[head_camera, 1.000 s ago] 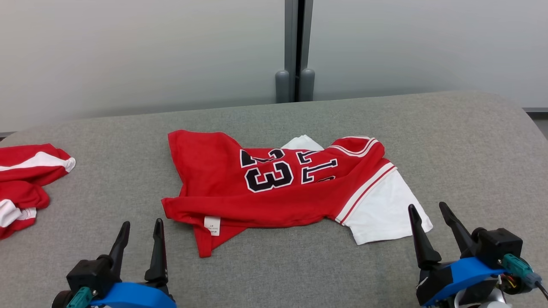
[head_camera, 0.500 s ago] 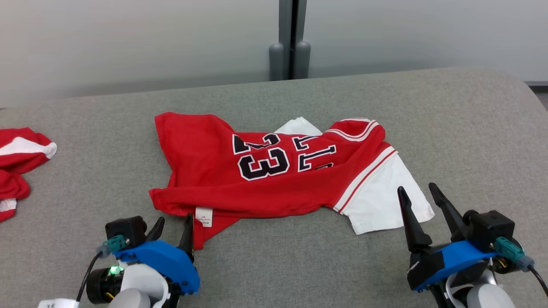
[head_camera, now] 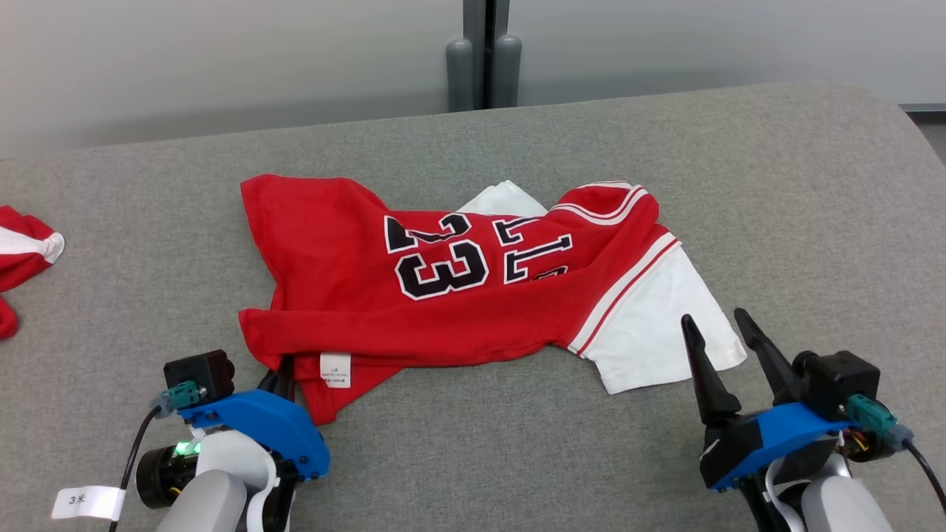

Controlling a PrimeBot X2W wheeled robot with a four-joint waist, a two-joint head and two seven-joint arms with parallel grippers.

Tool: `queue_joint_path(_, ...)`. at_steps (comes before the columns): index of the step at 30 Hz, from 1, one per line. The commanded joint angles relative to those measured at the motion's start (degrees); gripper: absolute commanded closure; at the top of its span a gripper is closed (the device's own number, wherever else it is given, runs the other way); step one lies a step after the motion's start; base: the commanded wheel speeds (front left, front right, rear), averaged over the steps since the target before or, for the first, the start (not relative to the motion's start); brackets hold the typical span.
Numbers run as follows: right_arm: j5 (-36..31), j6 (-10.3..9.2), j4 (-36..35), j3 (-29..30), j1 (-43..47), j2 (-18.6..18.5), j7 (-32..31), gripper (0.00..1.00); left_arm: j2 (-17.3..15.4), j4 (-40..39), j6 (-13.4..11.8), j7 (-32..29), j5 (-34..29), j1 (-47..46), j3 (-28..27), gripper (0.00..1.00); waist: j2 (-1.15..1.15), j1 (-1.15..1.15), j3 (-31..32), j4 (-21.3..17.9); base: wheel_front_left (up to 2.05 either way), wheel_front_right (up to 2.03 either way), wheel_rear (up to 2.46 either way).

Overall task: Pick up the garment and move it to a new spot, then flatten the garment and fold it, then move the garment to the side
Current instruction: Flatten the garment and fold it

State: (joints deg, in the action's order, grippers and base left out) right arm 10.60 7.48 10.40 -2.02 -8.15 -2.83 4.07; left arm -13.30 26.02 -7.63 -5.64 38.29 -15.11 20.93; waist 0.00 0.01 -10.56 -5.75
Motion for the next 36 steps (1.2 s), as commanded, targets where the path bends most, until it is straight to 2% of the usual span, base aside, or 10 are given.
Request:
queue_joint_path(1,-0.39,0.03,0.74,0.77,-1.04,-0.12,-0.75,0.0,0.03,0.31,0.35,0.64,0.06,-1.15,-0.25,1.0,0.0,-0.01,-0.02,0.11,0.0,0.0,0.0)
queue_joint_path(6,-4.08,0.03,5.36,5.82,-2.58,-0.12,-7.12,0.0,-0.28,0.46,1.14,2.01,-0.65,-0.97,0.62,1.0,0.0,-0.01,0.34,1.0,0.0,0.0,0.0)
queue_joint_path(15,-8.4,0.03,15.41,12.78,-6.16,-0.12,-11.9,0.0,-0.39,-0.49,2.07,2.5,-1.32,0.04,2.15,1.0,0.0,-0.01,-0.26,2.51,0.0,0.0,0.0)
queue_joint_path(23,-9.37,0.04,25.5,11.45,-10.59,0.02,-11.7,0.0,-0.6,-0.58,2.41,2.96,-1.66,-1.77,2.8,1.0,0.0,-0.01,-1.77,2.98,0.0,0.0,0.0)
queue_joint_path(24,-9.27,0.05,26.27,11.19,-10.98,0.03,-11.29,0.65,-0.66,-0.57,2.47,3.01,-1.61,-1.82,2.83,1.0,0.0,-0.01,-1.83,3.0,0.0,0.0,0.0)
queue_joint_path(25,-8.88,0.05,26.76,10.81,-11.38,0.04,-10.64,0.98,-0.7,-0.58,2.56,3.28,-1.6,-1.83,2.84,1.0,0.0,-0.01,-1.85,3.02,0.0,0.0,0.0)
queue_joint_path(30,-5.87,0.03,25.85,10.45,-12.86,-0.13,-6.72,1.0,-0.91,-2.46,2.67,5.05,-1.17,-1.48,2.2,1.0,0.0,-0.01,-1.2,2.9,0.0,0.0,0.0)
queue_joint_path(36,-0.18,0.03,15.97,9.74,-13.09,-0.13,-4.9,1.0,-3.35,-11.07,3.44,7.77,-1.38,-0.86,0.5,1.0,0.0,-0.01,0.77,2.24,0.0,0.0,0.0)
